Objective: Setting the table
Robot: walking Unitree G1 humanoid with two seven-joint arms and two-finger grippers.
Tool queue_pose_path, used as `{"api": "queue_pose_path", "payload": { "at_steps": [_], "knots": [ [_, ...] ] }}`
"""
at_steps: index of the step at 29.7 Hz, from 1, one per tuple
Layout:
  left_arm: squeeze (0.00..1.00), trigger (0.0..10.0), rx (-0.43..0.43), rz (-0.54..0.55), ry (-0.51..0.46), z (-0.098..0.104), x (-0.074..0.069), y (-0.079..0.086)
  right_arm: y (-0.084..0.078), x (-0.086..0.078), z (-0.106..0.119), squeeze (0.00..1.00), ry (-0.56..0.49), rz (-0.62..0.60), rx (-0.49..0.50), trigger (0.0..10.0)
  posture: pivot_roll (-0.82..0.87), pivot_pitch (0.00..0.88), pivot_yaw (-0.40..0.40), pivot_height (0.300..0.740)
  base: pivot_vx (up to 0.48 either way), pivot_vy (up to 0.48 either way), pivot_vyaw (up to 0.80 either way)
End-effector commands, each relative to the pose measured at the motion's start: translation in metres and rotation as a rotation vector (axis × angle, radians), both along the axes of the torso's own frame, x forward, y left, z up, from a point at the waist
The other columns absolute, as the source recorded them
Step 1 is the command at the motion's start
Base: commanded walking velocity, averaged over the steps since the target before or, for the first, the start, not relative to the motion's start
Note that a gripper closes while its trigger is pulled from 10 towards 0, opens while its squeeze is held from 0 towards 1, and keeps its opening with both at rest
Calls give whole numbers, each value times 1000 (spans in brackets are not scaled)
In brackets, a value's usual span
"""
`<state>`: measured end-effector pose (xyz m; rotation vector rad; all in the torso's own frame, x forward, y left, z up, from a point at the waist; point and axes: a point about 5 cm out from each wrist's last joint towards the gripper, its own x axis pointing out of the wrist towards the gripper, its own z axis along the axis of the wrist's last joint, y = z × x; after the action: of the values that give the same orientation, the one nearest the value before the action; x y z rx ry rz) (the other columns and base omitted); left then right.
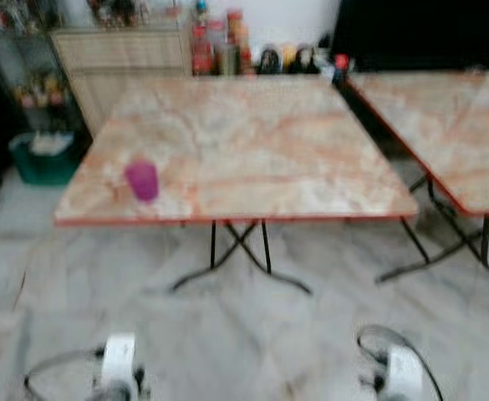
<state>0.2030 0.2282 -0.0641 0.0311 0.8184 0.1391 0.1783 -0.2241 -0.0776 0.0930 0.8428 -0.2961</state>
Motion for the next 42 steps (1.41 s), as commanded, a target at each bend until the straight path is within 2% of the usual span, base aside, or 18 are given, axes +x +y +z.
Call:
{"api": "queue_pose_path", "payload": {
  "at_steps": [1,7,16,21,42],
  "knots": [
    [0,10000,-13,-11,-18,1,5,-7,-6,1,2,0,-5,1,-13,10000,88,0,-25,736,0,0,0],
    [0,10000,-9,1,-34,3,9,-9,-5,1,2,0,-6,16,-17,10000,88,0,-26,736,98,0,605],
    [0,10000,-7,7,-25,1,5,-8,-3,5,3,0,-17,26,-12,10000,96,0,-31,736,397,0,0],
    [0,10000,-8,12,-23,1,4,-9,-1,7,4,0,-21,36,-9,10000,103,0,-37,736,406,0,685],
    [0,10000,-9,9,-25,1,5,-10,-2,8,5,0,-21,20,-7,10000,100,0,-37,736,406,0,149]
  ]
}}
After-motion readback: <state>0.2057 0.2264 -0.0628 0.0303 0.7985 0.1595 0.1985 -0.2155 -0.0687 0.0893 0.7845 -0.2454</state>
